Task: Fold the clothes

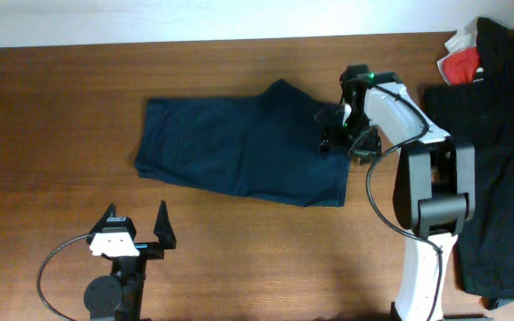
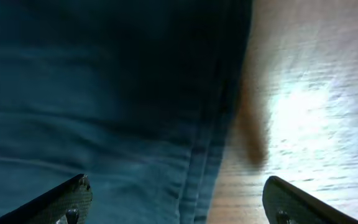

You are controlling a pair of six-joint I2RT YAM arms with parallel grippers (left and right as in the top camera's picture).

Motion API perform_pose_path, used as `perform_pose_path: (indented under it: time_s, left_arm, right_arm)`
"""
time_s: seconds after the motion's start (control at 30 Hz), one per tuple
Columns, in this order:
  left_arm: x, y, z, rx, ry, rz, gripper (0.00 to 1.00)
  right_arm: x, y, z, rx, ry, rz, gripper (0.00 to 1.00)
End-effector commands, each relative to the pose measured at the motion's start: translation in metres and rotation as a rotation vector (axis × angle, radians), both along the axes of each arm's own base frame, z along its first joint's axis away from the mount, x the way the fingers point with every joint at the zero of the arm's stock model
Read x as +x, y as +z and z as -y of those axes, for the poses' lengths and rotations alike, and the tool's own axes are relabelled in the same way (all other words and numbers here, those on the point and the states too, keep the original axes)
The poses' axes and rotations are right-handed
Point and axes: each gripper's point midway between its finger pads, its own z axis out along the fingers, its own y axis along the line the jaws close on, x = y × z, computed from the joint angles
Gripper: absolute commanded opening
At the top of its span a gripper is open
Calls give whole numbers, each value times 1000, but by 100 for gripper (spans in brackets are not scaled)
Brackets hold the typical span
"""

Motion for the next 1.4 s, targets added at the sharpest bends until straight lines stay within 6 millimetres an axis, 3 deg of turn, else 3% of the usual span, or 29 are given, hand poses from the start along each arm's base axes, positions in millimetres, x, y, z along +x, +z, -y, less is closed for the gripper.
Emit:
perform_pose_path:
  time_s: [0.0, 0.03, 0.13, 0.23, 0.27, 0.3, 0.4, 0.53, 0.57, 0.6, 0.63, 0.67, 0.7, 0.77, 0.87, 0.93, 0.97, 1.03, 1.17, 1.3, 1.37]
  left_arm:
    - [0, -2, 1, -6, -5, -2, 99]
    - [0, -2, 1, -6, -5, -2, 99]
    - [0, -2, 1, -5, -5, -2, 99]
    - [0, -2, 1, -5, -5, -2, 99]
    - [0, -2, 1, -5, -5, -2, 99]
    - [0, -2, 1, -5, -5, -2, 99]
    - [0, -2, 1, -6, -5, -2, 99]
    - [0, -2, 1, -5, -5, -2, 99]
    - [0, -2, 1, -5, -5, -2, 99]
    - [0, -2, 1, -5, -5, -2, 99]
    - [0, -2, 1, -5, -5, -2, 99]
    - [0, -2, 1, -5, -5, -2, 99]
    - [0, -2, 1, -5, -5, -2, 99]
    - [0, -2, 1, -5, -5, -2, 99]
    - [0, -2, 1, -6, -5, -2, 99]
    - [0, -2, 1, -5, -5, -2, 99]
    - [0, -2, 1, -5, -5, -2, 99]
    - [0, -2, 1, -5, -5, -2, 99]
    - [0, -3, 1, -6, -5, -5, 99]
    - [0, -3, 1, -6, -5, -7, 99]
    - [0, -3, 1, -6, -5, -7, 99]
  right_arm:
    - [-3, -7, -3, 4, -14, 10, 91]
    - [-3, -9, -3, 4, -14, 11, 88]
    - [0, -15, -3, 7, -14, 32, 54]
    - [5, -16, -3, 5, -28, 56, 30]
    - [11, -17, 0, -17, -26, 82, 11]
    - [17, -17, 7, -53, -26, 106, 4]
    - [44, -13, 39, -208, -42, 218, 4]
    - [74, 11, 80, -291, -106, 313, 4]
    - [77, 15, 82, -290, -106, 322, 10]
    - [81, 21, 82, -291, -85, 333, 40]
    - [84, 25, 82, -291, -71, 338, 56]
    - [85, 29, 81, -290, -71, 337, 89]
    - [85, 36, 81, -291, -70, 333, 97]
    - [86, 55, 81, -291, -70, 328, 100]
    - [98, 108, 88, -290, -97, 378, 99]
    - [103, 151, 110, -293, -186, 430, 99]
    - [104, 163, 126, -300, -220, 451, 99]
    - [100, 168, 164, -320, -290, 452, 99]
    - [67, 164, 238, -353, -442, 379, 99]
    - [49, 164, 275, -360, -525, 360, 99]
    - [49, 163, 276, -338, -534, 364, 99]
